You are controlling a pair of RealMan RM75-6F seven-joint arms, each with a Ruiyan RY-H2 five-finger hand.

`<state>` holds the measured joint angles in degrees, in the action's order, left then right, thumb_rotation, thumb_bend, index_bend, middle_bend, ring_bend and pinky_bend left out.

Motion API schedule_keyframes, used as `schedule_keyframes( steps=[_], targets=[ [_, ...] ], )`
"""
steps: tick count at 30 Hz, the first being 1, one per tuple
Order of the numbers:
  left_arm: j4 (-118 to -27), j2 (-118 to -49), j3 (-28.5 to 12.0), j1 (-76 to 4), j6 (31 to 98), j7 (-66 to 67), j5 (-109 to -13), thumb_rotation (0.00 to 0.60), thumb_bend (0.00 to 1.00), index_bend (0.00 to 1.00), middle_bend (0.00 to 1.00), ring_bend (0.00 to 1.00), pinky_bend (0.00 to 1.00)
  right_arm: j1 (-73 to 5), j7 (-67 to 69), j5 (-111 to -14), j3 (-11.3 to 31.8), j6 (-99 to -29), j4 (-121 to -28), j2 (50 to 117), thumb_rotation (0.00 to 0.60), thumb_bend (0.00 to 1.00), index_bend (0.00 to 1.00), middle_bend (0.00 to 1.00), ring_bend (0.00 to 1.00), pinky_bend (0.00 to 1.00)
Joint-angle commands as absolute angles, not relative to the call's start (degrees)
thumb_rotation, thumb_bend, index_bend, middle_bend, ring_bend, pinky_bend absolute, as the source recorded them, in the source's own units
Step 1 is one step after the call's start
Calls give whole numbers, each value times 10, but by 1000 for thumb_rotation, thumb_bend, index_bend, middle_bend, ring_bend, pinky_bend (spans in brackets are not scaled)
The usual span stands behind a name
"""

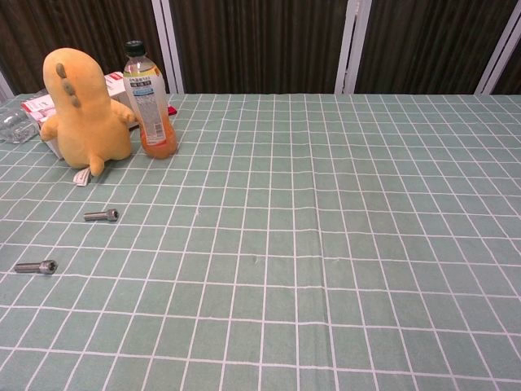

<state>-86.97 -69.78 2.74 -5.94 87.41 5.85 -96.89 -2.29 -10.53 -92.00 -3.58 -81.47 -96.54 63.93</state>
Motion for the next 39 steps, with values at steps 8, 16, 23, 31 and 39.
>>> schedule_keyframes(
  steps=[8, 16, 23, 31, 39],
  targets=[
    [-842, -734, 35, -65, 837, 74, -954, 600, 430, 3, 67, 89, 289, -22, -100, -928, -38, -820, -967, 638, 600, 154, 0, 0, 0, 0],
    [-757, -799, 24, -83, 804, 59, -937, 600, 437, 361, 969, 961, 1000, -22, -98, -926, -37, -818, -967, 638, 600, 154, 0, 0, 0, 0],
    [-703, -846, 3, -99, 778, 65, -906, 600, 436, 447, 1000, 1000, 1000, -23, -102, -923, -37, -813, -967, 639, 600, 154, 0, 0, 0, 0],
    [-632, -880, 2, -112, 754, 23, -892, 600, 433, 429, 1000, 1000, 1000, -24, -103, -918, -36, -809, -966, 639, 600, 154, 0, 0, 0, 0],
    [-604, -905, 2, -124, 752, 7, -895, 600, 429, 408, 1000, 1000, 1000, -25, -105, -915, -36, -805, -968, 640, 600, 154, 0, 0, 0, 0]
  ],
)
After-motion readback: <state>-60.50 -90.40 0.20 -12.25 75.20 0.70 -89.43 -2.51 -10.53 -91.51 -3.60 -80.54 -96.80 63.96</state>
